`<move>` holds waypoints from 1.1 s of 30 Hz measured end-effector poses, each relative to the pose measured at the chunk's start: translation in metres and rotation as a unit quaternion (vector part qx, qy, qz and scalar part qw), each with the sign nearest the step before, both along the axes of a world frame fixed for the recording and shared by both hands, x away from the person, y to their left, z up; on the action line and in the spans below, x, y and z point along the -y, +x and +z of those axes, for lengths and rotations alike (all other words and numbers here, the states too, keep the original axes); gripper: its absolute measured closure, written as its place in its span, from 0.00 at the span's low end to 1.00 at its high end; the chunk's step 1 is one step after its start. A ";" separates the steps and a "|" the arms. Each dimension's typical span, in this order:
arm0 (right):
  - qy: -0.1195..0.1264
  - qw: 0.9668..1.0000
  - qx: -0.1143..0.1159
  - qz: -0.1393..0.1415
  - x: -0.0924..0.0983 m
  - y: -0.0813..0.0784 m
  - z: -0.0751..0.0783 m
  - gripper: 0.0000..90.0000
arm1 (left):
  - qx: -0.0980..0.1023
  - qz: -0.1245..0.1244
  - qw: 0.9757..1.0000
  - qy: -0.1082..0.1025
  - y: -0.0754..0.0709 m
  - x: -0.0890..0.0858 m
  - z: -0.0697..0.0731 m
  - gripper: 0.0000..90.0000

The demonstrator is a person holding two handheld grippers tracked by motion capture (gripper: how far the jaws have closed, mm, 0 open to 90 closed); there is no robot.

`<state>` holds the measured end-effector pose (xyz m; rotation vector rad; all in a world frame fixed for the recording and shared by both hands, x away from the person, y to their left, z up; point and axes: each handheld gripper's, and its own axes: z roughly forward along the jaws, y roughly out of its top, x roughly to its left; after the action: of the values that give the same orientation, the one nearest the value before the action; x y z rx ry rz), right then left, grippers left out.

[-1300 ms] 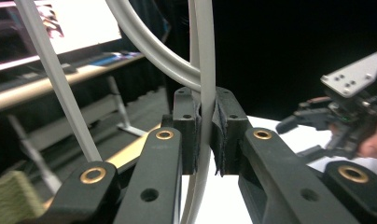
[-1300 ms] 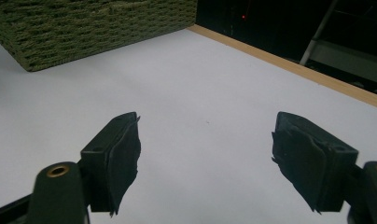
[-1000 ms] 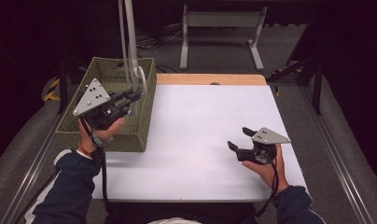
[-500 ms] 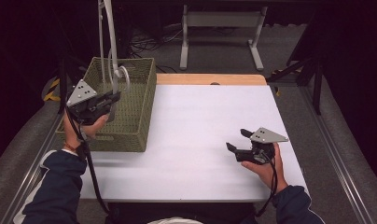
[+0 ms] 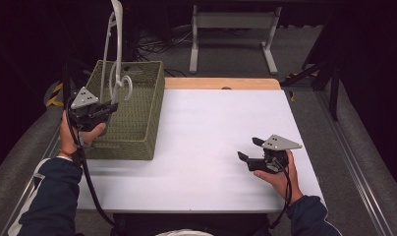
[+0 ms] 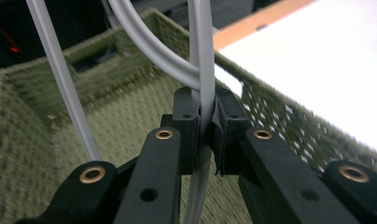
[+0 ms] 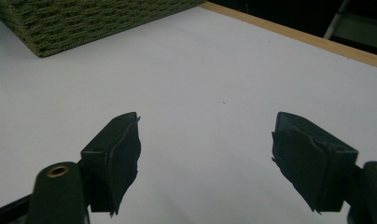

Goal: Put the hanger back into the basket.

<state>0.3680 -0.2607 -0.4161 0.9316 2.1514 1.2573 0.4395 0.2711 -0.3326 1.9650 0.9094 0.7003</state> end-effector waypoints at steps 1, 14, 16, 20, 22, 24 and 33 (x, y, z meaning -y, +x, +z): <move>0.000 1.000 0.000 0.000 0.000 0.000 0.000 0.26 | 0.000 0.000 1.000 0.000 0.000 0.000 0.000 0.90; -0.004 1.000 -0.015 0.002 -0.002 0.002 -0.004 0.27 | -0.054 0.027 0.996 0.064 0.009 -0.004 -0.024 0.85; -0.005 1.000 -0.017 0.004 -0.001 0.002 -0.004 0.27 | -0.056 0.035 0.995 0.081 0.009 -0.003 -0.023 0.85; -0.008 1.000 -0.019 0.005 -0.001 0.002 -0.004 0.27 | -0.066 0.048 0.993 0.089 0.009 -0.010 -0.027 0.85; -0.008 1.000 -0.021 0.005 -0.001 0.002 -0.004 0.27 | -0.072 0.055 0.992 0.082 0.010 -0.015 -0.030 0.84; -0.009 1.000 -0.022 0.005 -0.001 0.002 -0.005 0.27 | -0.072 0.065 0.992 0.079 0.011 -0.018 -0.034 0.83; -0.016 0.999 -0.031 0.007 -0.002 0.003 -0.007 0.27 | -0.034 0.141 0.987 0.065 0.005 -0.029 -0.032 0.84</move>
<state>0.3715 -0.2583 -0.4232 0.9549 2.2234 1.2128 0.4441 0.3003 -0.3641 2.0043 1.2268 0.8767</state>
